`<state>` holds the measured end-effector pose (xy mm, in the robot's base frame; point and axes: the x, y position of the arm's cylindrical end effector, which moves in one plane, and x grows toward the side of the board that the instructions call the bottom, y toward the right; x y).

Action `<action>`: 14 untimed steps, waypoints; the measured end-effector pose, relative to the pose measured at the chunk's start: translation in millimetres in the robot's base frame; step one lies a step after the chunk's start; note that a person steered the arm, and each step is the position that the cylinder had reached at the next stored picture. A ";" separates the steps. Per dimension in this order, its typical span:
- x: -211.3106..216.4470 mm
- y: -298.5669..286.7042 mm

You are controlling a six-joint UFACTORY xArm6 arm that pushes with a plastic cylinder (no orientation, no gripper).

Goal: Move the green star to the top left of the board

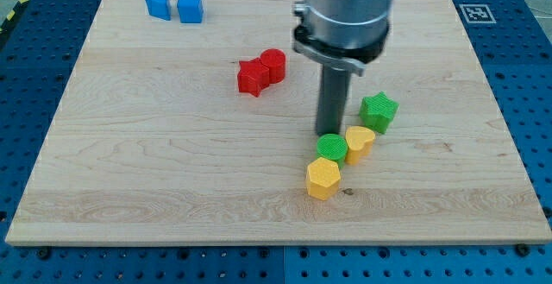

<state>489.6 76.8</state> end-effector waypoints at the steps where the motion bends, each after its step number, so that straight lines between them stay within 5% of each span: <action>1: -9.4 51.9; 4: -18.8 99.7; 5: -60.5 132.3; 7: -19.9 136.6; 9: -115.6 121.4; 10: -129.4 146.8; 12: -80.2 95.1; 14: -175.6 106.7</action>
<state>314.0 183.5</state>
